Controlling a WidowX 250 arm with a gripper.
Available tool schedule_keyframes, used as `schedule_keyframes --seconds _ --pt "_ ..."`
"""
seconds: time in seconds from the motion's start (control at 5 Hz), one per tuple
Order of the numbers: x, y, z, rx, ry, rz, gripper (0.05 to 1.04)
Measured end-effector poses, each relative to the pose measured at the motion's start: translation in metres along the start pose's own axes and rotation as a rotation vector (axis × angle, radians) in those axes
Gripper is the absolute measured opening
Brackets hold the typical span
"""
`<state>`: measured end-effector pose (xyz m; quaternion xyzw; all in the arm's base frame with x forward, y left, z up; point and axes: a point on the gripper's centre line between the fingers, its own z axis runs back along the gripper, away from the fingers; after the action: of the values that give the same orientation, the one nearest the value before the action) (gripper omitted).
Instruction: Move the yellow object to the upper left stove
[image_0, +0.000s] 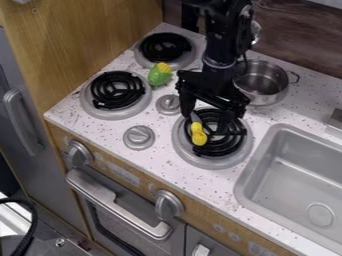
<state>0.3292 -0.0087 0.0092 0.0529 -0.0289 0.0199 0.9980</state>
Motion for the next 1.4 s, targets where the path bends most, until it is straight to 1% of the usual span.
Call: schedule_keyframes --seconds 0.2,0.4,0.6,0.8,1.0,1.4 --pt "-0.007 0.0 -0.011 0.004 0.04 -0.002 0.999" --pt "-0.005 0.001 -0.022 -0.007 0.029 0.006 0.999" --pt "-0.003 -0.003 -0.038 -0.055 0.022 0.019 0.999" --pt "0.007 -0.003 -0.046 -0.087 0.019 0.057 0.999" --pt "0.016 0.0 -0.05 -0.092 0.013 0.077 0.999" --pt "0.02 0.007 -0.055 -0.077 0.04 0.109 0.999"
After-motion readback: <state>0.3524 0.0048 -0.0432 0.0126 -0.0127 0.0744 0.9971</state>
